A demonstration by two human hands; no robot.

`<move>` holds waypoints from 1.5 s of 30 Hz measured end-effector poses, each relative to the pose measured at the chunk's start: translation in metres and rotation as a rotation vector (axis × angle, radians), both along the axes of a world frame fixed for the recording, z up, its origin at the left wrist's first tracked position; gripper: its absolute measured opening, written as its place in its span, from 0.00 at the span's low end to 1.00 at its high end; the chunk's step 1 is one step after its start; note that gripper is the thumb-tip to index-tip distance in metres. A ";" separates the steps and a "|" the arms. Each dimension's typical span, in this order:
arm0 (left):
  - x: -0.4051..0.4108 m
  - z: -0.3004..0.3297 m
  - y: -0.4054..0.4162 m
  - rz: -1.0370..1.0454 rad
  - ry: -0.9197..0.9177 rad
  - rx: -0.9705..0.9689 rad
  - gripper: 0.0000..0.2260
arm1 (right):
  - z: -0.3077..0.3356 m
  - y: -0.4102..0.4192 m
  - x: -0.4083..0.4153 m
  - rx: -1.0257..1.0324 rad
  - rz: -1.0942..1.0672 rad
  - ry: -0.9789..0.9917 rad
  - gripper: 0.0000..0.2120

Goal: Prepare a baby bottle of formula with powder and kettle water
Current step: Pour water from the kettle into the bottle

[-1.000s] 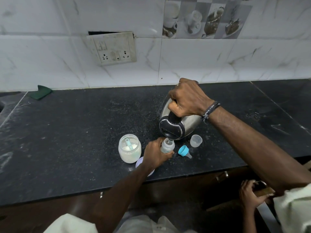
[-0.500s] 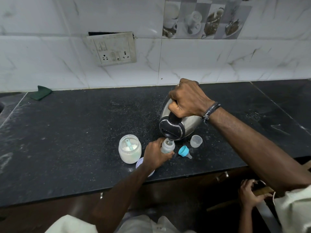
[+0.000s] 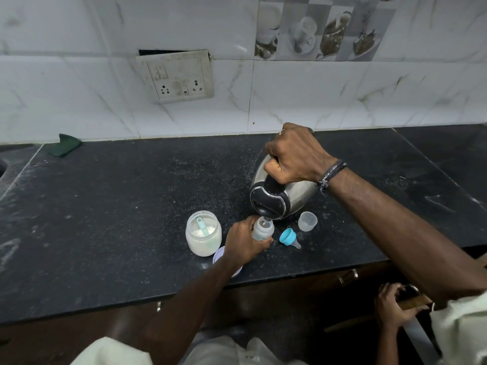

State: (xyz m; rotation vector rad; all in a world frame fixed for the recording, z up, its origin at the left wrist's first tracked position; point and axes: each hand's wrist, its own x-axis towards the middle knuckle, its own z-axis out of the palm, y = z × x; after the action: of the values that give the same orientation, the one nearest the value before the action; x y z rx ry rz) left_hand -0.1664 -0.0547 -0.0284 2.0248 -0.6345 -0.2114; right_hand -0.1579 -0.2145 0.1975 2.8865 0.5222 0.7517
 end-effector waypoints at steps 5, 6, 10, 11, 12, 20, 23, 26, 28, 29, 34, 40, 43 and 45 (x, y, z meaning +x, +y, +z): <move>0.000 0.000 0.000 -0.010 -0.010 0.002 0.25 | -0.001 -0.001 0.000 -0.002 0.001 -0.007 0.12; 0.000 0.000 0.000 -0.011 -0.009 0.005 0.25 | -0.001 -0.001 0.000 -0.004 0.002 -0.009 0.12; 0.000 -0.001 0.001 -0.008 0.011 -0.004 0.26 | -0.002 -0.004 0.003 -0.010 0.005 -0.002 0.13; 0.000 -0.002 0.001 -0.005 0.014 -0.006 0.26 | -0.003 -0.006 0.004 -0.010 0.006 0.004 0.13; 0.000 -0.002 0.001 -0.005 0.014 -0.008 0.26 | -0.004 -0.008 0.005 -0.010 0.004 0.010 0.13; 0.002 -0.005 0.000 -0.029 0.013 -0.037 0.27 | -0.008 -0.029 0.014 0.078 -0.032 0.085 0.12; 0.002 -0.007 0.000 -0.023 0.014 -0.047 0.26 | -0.010 -0.039 0.016 0.154 -0.035 0.103 0.12; 0.003 -0.010 -0.001 -0.013 0.011 -0.045 0.25 | -0.014 -0.047 0.020 0.247 -0.043 0.113 0.13; 0.003 -0.011 -0.001 -0.018 0.012 -0.040 0.24 | -0.015 -0.051 0.021 0.315 -0.051 0.129 0.13; 0.004 -0.012 -0.001 -0.021 0.014 -0.036 0.24 | -0.016 -0.053 0.022 0.353 -0.056 0.140 0.14; 0.006 -0.016 -0.002 -0.010 0.009 -0.017 0.23 | -0.021 -0.065 0.031 0.565 -0.100 0.167 0.15; 0.006 -0.016 -0.003 -0.012 0.048 -0.037 0.25 | -0.034 -0.077 0.059 0.859 -0.255 0.097 0.17; 0.005 -0.016 -0.002 -0.017 0.057 -0.036 0.24 | -0.041 -0.077 0.075 1.022 -0.358 0.047 0.16; 0.005 -0.015 -0.002 -0.013 0.061 -0.035 0.24 | -0.045 -0.075 0.086 1.117 -0.427 0.010 0.17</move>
State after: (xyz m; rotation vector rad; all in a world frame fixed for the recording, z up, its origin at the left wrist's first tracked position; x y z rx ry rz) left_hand -0.1616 -0.0568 -0.0437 1.9740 -0.6091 -0.2670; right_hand -0.0716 -0.2893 0.1527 3.7040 -0.7777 1.2147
